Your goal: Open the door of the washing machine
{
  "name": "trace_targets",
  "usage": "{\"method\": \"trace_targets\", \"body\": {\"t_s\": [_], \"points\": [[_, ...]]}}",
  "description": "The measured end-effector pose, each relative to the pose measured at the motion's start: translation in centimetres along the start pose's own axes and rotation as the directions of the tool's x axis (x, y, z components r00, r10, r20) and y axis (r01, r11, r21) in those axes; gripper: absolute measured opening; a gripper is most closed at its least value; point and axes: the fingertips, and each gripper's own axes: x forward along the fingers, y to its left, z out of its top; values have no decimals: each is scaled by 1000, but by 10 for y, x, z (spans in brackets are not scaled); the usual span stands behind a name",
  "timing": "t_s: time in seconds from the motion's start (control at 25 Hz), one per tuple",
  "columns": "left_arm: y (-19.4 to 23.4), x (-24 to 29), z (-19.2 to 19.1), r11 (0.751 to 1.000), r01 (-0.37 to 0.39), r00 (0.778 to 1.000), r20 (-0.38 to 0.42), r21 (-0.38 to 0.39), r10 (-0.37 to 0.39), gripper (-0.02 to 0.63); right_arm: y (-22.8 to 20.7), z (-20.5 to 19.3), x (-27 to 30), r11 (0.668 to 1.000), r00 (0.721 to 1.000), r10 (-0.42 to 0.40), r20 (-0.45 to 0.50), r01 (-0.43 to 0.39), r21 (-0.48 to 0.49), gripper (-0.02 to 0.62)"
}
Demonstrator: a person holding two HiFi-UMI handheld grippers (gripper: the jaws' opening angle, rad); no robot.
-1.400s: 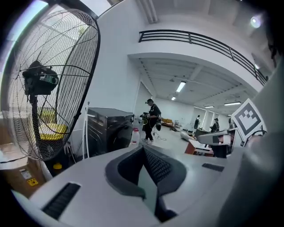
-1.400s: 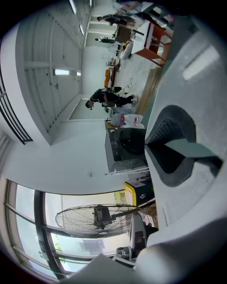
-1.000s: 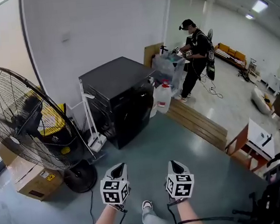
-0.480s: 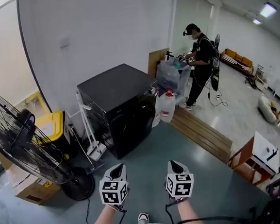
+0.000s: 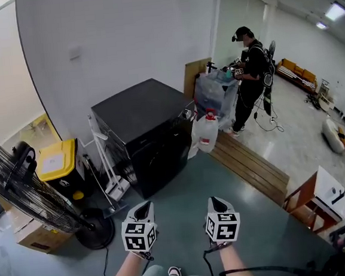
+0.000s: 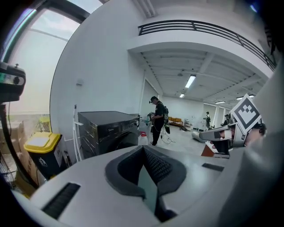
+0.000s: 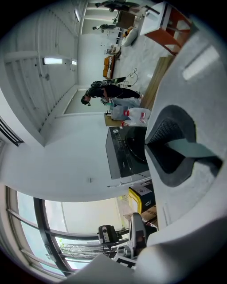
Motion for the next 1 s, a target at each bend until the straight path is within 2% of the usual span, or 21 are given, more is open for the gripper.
{"method": "trace_targets", "body": {"t_s": [0.48,0.84,1.0], "points": [[11,36,-1,1000,-7,999,-34,-3,6,3,-15,-4,37,1000,999,1,-41,-1,18,5],[43,91,31,999,-32,999,0,-12,32,5,-20,41,97,999,999,32,-10,-32,-8,5],[59,115,41,999,-41,999,-10,-18,41,4,-16,59,128,998,999,52,-13,-53,-17,5]]}}
